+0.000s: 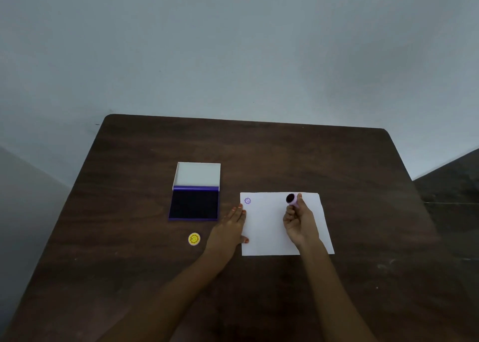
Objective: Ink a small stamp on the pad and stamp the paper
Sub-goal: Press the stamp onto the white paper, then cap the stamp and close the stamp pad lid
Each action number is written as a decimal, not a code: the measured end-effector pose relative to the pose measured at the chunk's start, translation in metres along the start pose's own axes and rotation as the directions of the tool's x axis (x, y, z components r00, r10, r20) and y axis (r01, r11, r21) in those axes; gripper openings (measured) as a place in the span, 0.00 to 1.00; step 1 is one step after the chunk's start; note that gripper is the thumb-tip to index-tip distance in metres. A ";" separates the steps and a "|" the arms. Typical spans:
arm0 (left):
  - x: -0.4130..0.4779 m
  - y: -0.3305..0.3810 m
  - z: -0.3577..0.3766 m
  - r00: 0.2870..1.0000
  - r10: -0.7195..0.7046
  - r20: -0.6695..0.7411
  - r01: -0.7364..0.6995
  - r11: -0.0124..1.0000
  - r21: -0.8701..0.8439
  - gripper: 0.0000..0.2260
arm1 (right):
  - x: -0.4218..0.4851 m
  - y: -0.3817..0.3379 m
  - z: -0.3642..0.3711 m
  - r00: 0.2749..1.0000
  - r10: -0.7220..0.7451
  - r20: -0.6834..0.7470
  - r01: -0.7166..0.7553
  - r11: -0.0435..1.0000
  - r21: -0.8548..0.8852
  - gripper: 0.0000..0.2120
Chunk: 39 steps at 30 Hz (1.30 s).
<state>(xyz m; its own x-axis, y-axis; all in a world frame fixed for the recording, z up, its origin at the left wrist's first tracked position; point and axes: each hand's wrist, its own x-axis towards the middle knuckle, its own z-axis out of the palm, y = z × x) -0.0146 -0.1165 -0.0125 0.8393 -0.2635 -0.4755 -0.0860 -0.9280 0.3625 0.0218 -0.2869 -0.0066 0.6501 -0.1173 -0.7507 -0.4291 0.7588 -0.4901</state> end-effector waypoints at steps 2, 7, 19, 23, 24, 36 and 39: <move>0.000 0.001 0.000 1.000 -0.004 0.004 0.004 1.000 -0.011 0.32 | 0.000 0.000 -0.004 1.000 0.000 0.007 -0.001 1.000 0.012 0.09; -0.004 0.002 0.004 0.999 -0.018 -0.048 0.016 0.999 -0.041 0.32 | 0.001 0.003 -0.005 1.000 0.008 0.020 -0.008 1.000 0.011 0.08; -0.035 -0.013 0.003 0.913 -0.096 -0.396 0.055 0.992 -0.115 0.18 | -0.025 0.023 0.007 0.998 0.036 0.051 -0.033 0.998 -0.044 0.08; -0.053 -0.033 0.006 0.872 -0.159 -0.462 0.101 0.984 -0.147 0.15 | -0.040 0.045 0.018 0.996 0.059 0.072 -0.049 0.989 -0.140 0.10; -0.057 -0.038 0.007 0.872 -0.173 -0.458 0.117 0.982 -0.148 0.15 | -0.044 0.052 0.021 0.994 0.070 0.078 -0.057 0.986 -0.158 0.10; -0.088 -0.070 0.014 0.922 -0.176 -0.345 0.096 0.967 -0.237 0.14 | -0.090 0.117 0.039 0.935 0.330 0.130 -0.317 0.942 -0.113 0.13; -0.092 -0.075 0.012 0.907 -0.259 -0.333 0.093 0.892 -0.441 0.11 | -0.094 0.129 0.038 0.927 0.343 0.152 -0.323 0.936 -0.142 0.13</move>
<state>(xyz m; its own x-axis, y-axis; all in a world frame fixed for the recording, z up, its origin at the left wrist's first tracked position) -0.0913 -0.0258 -0.0056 0.9619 0.0895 -0.2585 0.2386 -0.7366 0.6328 -0.0705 -0.1538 0.0181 0.5508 0.2485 -0.7968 -0.7003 0.6570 -0.2792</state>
